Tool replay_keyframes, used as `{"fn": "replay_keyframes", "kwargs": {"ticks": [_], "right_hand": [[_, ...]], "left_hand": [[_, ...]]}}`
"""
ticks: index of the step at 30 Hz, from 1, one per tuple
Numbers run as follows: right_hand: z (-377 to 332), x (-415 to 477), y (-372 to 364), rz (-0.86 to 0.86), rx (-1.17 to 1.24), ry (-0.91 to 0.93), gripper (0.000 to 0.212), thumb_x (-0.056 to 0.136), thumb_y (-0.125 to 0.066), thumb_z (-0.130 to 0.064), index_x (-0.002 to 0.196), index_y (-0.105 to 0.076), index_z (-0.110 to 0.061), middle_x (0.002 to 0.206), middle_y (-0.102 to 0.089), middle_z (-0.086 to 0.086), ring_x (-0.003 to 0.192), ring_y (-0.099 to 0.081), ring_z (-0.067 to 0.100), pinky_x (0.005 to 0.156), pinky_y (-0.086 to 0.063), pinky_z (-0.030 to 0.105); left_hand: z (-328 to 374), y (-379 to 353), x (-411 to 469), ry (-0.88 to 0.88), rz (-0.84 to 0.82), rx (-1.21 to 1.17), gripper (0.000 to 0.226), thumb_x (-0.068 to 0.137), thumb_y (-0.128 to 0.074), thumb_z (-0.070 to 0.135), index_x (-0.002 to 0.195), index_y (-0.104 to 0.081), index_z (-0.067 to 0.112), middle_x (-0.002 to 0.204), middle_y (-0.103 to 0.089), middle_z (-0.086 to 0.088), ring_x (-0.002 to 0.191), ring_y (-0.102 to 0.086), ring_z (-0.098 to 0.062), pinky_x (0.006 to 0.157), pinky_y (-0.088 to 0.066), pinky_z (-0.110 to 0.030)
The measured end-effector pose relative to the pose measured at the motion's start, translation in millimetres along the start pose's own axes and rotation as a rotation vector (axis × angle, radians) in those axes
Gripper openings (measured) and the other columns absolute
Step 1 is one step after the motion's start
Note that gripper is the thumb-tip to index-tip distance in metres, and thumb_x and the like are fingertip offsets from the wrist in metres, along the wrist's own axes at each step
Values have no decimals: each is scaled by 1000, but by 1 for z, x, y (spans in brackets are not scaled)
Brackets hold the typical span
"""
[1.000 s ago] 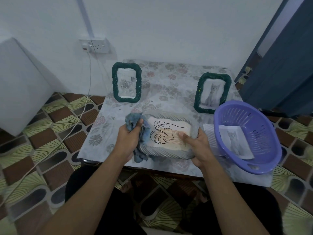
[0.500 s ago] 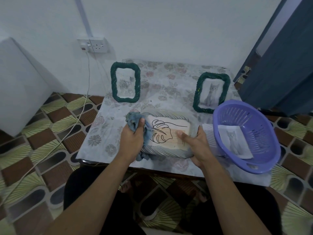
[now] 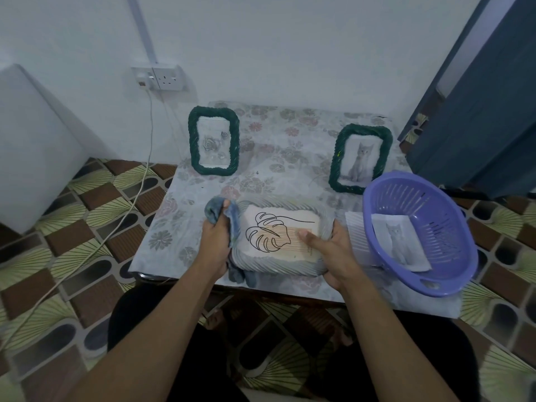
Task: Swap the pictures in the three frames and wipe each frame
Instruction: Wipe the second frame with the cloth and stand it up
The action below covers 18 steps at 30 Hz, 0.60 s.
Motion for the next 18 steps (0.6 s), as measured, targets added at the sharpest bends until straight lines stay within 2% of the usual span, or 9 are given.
{"fn": "replay_keyframes", "kwargs": {"ticks": [2, 4, 6, 8, 10, 11, 12, 15, 18], "right_hand": [[2, 1, 2, 7, -1, -9, 54, 77, -75, 1, 127, -54, -2, 114, -71, 18, 106, -68, 35, 88, -57, 49], [5, 2, 2, 6, 24, -24, 56, 76, -75, 0, 128, -53, -1, 116, -70, 19, 107, -68, 36, 88, -57, 50], [7, 3, 1, -2, 53, -35, 61, 76, -76, -2, 131, -51, -1, 120, -68, 20, 109, -67, 36, 90, -55, 53], [8, 3, -2, -11, 69, -39, 65, 74, -78, -5, 132, -50, -1, 121, -68, 20, 111, -66, 36, 92, -54, 56], [6, 3, -4, -9, 65, -36, 66, 73, -78, -6, 132, -50, -2, 121, -68, 19, 110, -67, 35, 92, -54, 55], [6, 3, -4, -12, 57, -33, 65, 73, -78, -6, 132, -50, -2, 120, -68, 18, 109, -67, 35, 91, -55, 53], [5, 3, -3, -17, 48, -31, 64, 73, -77, -5, 131, -51, -2, 119, -69, 18, 108, -68, 34, 90, -56, 51], [2, 1, -2, -22, 27, -21, 60, 73, -76, -4, 128, -53, -1, 115, -71, 18, 105, -69, 33, 84, -59, 44], [-2, 1, -2, -20, 28, -4, 62, 72, -76, -5, 129, -54, -2, 116, -70, 18, 107, -69, 34, 86, -58, 46]], "left_hand": [[-8, 24, 10, 16, 179, -190, 99, 85, -44, 74, 113, -58, -19, 108, -66, -28, 115, -57, -43, 82, -51, -20], [-18, 12, 8, 131, -45, -96, 72, 91, -48, 59, 127, -59, -2, 113, -67, -21, 96, -66, -34, 67, -57, -30], [-34, -1, 2, 140, -276, 70, 51, 97, -49, 46, 131, -58, 10, 93, -72, -12, 68, -69, -25, 51, -56, -36], [-35, -5, -1, 165, -315, -8, 46, 97, -48, 44, 119, -65, 7, 57, -63, -2, 37, -53, -12, 34, -43, -22], [-30, -5, -4, 180, -352, -92, 54, 102, -40, 44, 77, -72, 7, 42, -54, 2, 30, -45, -9, 32, -36, -15], [-30, -5, -2, 205, -365, -139, 64, 103, -37, 47, 61, -70, 12, 41, -52, 1, 33, -48, -11, 33, -38, -15], [-30, -3, 3, 207, -384, -162, 66, 100, -38, 54, 60, -71, 14, 47, -55, -3, 43, -52, -16, 39, -44, -17], [-22, 3, 16, 183, -398, -218, 55, 92, -43, 57, 102, -71, 11, 85, -71, -10, 77, -67, -24, 63, -57, -27], [-2, -8, 17, 128, -456, -145, 51, 103, -31, 44, 129, -57, 9, 123, -66, -7, 108, -65, -21, 85, -56, -33]]}}
Point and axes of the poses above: each hand's wrist, its own x-axis towards the middle knuckle, its own y-axis out of the back of the hand, z = x × y, the point moved 9 cm from there along x, towards the middle knuckle
